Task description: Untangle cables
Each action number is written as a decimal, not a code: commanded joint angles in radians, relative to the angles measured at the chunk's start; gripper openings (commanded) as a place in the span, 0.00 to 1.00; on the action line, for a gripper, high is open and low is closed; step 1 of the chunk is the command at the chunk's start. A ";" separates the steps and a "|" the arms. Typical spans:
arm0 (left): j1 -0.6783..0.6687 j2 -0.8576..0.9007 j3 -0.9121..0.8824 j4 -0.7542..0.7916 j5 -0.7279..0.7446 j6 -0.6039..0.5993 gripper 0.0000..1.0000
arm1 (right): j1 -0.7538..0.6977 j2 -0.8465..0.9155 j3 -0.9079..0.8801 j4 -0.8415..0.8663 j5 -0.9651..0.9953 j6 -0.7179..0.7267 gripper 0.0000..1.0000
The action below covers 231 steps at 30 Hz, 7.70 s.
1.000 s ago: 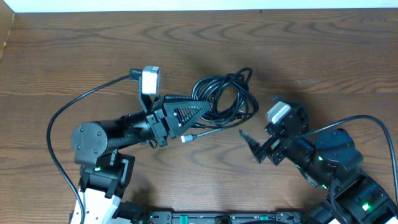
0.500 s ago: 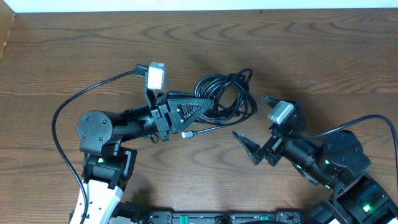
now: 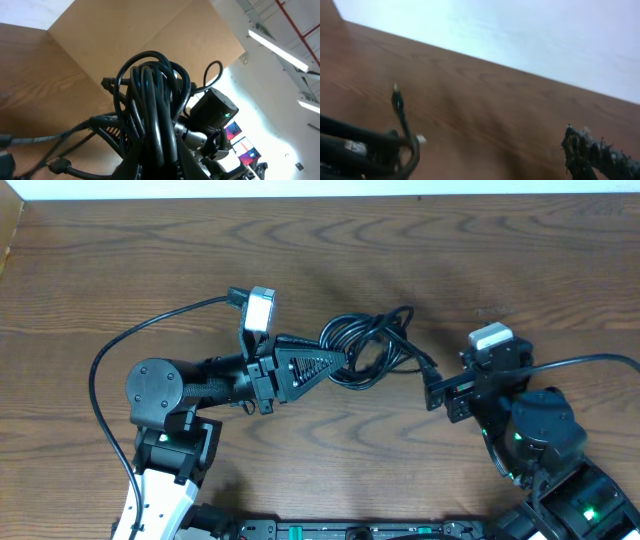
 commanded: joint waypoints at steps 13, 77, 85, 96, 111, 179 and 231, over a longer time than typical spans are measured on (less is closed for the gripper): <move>-0.002 0.025 0.021 -0.148 0.118 0.233 0.08 | -0.001 -0.065 0.008 -0.069 -0.373 -0.216 0.99; -0.246 0.112 0.021 -0.362 0.061 0.281 0.07 | -0.001 -0.066 0.007 -0.068 -0.581 -0.853 0.04; -0.245 0.112 0.021 -0.362 0.028 0.273 0.07 | -0.001 -0.066 0.007 -0.068 -0.570 -0.851 0.01; -0.203 0.112 0.021 -0.363 0.027 0.273 0.07 | -0.001 -0.066 0.008 -0.023 -0.105 -0.508 0.01; -0.180 0.112 0.021 -0.362 0.016 0.274 0.07 | -0.010 -0.066 0.008 -0.080 0.379 -0.087 0.01; -0.125 0.114 0.021 -0.634 -0.051 0.506 0.07 | -0.083 -0.066 0.007 -0.195 -0.350 -0.528 0.94; -0.128 0.114 0.021 -0.635 0.062 0.459 0.07 | -0.083 0.055 0.007 -0.271 -0.549 -1.199 0.17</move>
